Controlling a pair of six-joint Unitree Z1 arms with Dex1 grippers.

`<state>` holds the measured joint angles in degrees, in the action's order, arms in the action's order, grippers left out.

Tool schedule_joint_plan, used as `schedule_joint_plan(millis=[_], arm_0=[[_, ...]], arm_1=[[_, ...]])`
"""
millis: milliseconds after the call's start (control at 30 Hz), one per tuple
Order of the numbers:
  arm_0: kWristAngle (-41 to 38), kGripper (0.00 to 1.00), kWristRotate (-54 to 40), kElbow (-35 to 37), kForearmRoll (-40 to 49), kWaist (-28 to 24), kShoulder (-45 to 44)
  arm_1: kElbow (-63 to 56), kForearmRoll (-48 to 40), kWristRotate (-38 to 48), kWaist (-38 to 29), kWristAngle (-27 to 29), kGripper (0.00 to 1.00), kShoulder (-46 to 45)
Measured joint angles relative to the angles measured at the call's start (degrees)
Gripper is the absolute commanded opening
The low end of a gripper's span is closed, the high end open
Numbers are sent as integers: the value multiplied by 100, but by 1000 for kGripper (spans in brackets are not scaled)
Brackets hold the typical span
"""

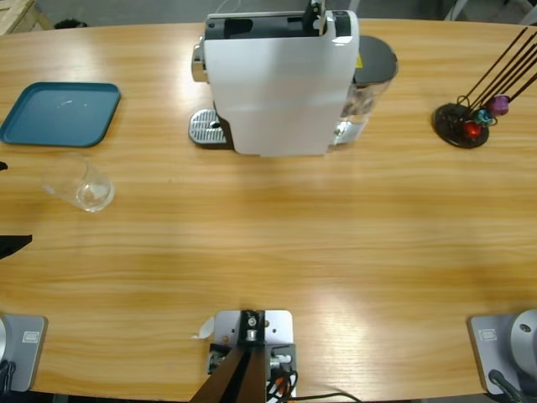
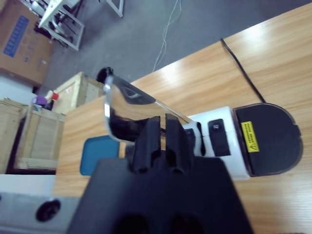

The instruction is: Pour coffee

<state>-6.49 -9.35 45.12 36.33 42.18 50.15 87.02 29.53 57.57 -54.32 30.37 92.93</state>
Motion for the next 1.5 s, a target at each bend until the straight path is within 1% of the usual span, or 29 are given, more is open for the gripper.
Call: schedule_joint_plan(millis=[300,633,1100,1200,1500], arm_0=[[0,996,0,0,20,0,0],[0,996,0,0,21,0,0],[0,996,0,0,42,0,4],[0,996,0,1,42,0,10],[0,996,0,1,57,0,11]], arm_1=[[247,0,429,53,0,0,119],[280,0,464,122,-57,0,354],[546,-95,500,142,-163,0,409],[591,-129,535,22,-305,0,548],[772,-165,559,-35,-361,0,804]])
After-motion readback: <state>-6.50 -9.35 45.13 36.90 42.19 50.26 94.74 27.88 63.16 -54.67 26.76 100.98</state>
